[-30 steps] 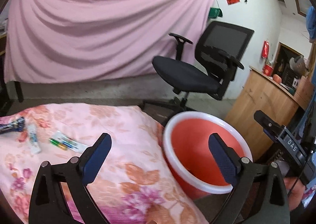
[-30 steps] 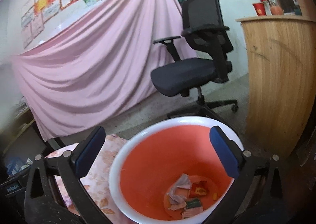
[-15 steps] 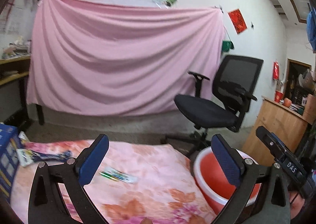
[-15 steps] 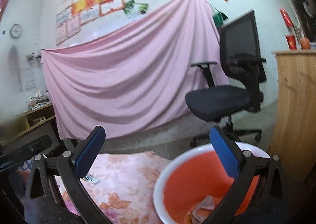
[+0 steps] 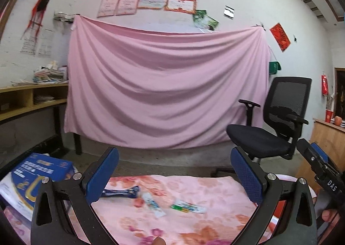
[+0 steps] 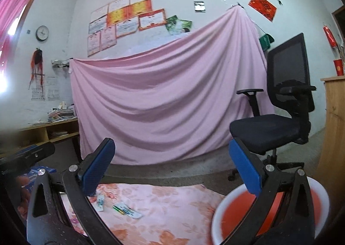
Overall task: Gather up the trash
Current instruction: 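Move both open tools back over the bed toward the remaining trash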
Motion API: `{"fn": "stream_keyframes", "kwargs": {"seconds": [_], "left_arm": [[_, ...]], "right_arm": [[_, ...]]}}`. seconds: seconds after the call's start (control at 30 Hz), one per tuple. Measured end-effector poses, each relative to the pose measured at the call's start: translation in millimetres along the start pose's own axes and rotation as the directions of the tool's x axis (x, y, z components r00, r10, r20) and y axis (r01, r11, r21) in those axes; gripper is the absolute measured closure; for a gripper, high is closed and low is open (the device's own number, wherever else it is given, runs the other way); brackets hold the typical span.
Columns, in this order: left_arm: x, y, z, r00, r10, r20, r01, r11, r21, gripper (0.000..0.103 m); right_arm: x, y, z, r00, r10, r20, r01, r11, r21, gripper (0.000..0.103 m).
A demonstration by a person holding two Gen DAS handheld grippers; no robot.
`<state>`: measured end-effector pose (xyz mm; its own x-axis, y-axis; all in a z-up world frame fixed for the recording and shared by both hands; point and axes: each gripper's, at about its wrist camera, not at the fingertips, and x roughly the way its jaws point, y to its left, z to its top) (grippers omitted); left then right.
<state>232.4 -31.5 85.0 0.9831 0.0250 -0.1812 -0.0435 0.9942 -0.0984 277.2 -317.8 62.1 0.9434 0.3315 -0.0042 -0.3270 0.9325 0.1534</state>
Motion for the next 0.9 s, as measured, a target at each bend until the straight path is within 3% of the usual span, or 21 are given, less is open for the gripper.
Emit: {"fn": "stream_keyframes", "kwargs": {"seconds": [0.33,0.53,0.8,0.9], "left_arm": [[-20.7,43.1,-13.1,0.993,0.099,0.064,-0.100,0.995,0.024,0.001],[-19.2,57.2,-30.1,0.991,0.126,0.047,-0.129,0.989,0.070,0.001],[5.5,60.3,-52.5,0.991,0.092,-0.096,-0.076,0.985,0.157,0.002],[25.2,61.5,-55.3,0.977,0.056,-0.204,-0.029,0.991,0.133,0.002]], "right_arm": [[12.0,43.3,-8.6,0.996,0.091,0.017,-0.089,0.994,-0.064,0.000],[20.8,60.9,-19.8,0.993,0.115,-0.019,-0.117,0.983,-0.142,0.000],[42.6,62.0,-32.6,0.988,0.114,-0.103,-0.130,0.978,-0.162,0.000],[57.4,60.8,-38.6,0.980,0.105,-0.170,-0.131,0.980,-0.152,0.000]]}}
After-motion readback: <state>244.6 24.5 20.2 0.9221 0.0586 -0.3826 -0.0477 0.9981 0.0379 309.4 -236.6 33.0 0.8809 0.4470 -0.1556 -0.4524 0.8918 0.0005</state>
